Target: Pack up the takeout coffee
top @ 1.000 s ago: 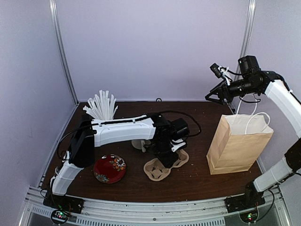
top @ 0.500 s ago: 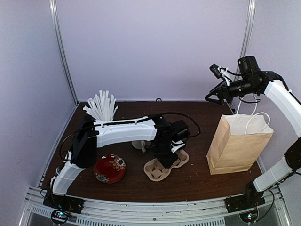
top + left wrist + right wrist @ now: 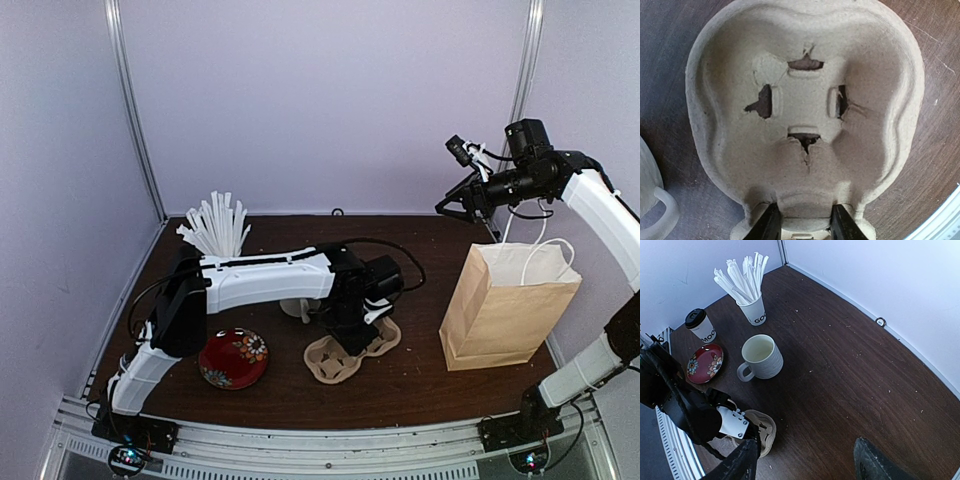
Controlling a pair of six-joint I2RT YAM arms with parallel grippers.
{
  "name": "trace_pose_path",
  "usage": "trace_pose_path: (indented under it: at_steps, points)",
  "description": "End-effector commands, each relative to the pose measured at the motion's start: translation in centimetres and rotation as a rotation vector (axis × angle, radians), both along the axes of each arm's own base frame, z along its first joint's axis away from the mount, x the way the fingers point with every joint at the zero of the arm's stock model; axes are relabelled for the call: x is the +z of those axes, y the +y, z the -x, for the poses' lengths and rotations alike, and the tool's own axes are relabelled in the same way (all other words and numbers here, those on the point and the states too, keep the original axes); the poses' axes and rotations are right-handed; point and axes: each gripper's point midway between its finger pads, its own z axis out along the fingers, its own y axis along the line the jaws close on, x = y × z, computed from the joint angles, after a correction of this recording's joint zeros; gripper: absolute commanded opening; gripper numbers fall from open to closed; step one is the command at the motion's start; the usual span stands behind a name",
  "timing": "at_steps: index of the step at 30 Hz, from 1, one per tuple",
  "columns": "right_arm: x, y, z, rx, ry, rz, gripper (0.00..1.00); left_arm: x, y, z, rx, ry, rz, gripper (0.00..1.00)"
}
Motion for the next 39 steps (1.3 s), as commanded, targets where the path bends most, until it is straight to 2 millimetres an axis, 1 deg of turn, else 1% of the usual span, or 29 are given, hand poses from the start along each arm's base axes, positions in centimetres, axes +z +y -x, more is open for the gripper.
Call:
trace_pose_path:
  at_steps: [1,5,6,8,10,12,14,16,17,18,23,25,27,28,30,32,35,39]
  points:
    - [0.1,0.2,-0.1,0.009,-0.012,-0.008,0.70,0.6,0.0,-0.2,0.017,0.010,0.006,0.34]
    - [0.7,0.2,0.4,0.008,-0.003,-0.014,0.70,2.2,-0.1,-0.3,0.011,-0.006,0.034,0.33]
    - [1.1,0.0,0.7,0.010,0.000,-0.006,0.70,2.9,0.0,-0.4,0.012,-0.013,0.041,0.33]
    - [2.4,-0.7,1.4,0.013,-0.012,0.018,0.70,4.2,0.2,-0.6,0.008,-0.029,0.057,0.33]
    - [4.2,-2.1,1.9,-0.003,-0.040,0.041,0.70,5.6,0.4,-0.9,-0.002,-0.052,0.077,0.33]
    - [5.5,-3.8,2.2,-0.039,-0.055,0.061,0.70,6.8,0.6,-1.0,-0.019,-0.069,0.095,0.32]
    - [5.7,-5.7,2.3,-0.086,-0.053,0.103,0.70,8.0,0.5,-0.9,-0.052,-0.076,0.119,0.32]
    - [5.2,-7.7,2.4,-0.138,-0.034,0.151,0.70,8.9,0.7,-0.8,-0.074,-0.086,0.136,0.31]
    - [4.9,-9.1,2.4,-0.179,-0.019,0.171,0.70,9.3,0.8,-0.7,-0.087,-0.095,0.141,0.31]
    - [4.7,-10.1,2.6,-0.200,-0.011,0.190,0.70,9.8,1.0,-0.9,-0.092,-0.104,0.148,0.31]
    - [4.3,-15.1,4.4,-0.258,0.024,0.366,0.70,12.0,2.3,-0.8,-0.138,-0.131,0.172,0.30]
    - [4.1,-16.6,5.6,-0.245,0.066,0.422,0.70,12.8,2.9,-0.9,-0.137,-0.140,0.179,0.29]
    - [4.2,-17.3,7.0,-0.196,0.088,0.467,0.69,13.2,3.3,-1.0,-0.137,-0.146,0.183,0.29]
    - [4.2,-17.8,7.4,-0.195,0.083,0.499,0.69,13.4,3.5,-1.1,-0.136,-0.150,0.184,0.29]
    - [3.2,-18.5,8.4,-0.143,0.070,0.588,0.70,13.8,3.9,-1.2,-0.133,-0.160,0.189,0.29]
    - [2.2,-19.0,8.6,-0.135,0.101,0.618,0.73,14.1,3.9,-1.1,-0.132,-0.165,0.200,0.29]
    - [0.7,-19.4,8.2,-0.136,0.178,0.616,0.74,14.3,3.9,-1.0,-0.126,-0.167,0.220,0.29]
    - [-1.7,-19.1,8.6,-0.079,0.249,0.600,0.74,14.3,4.2,-0.6,-0.124,-0.159,0.226,0.29]
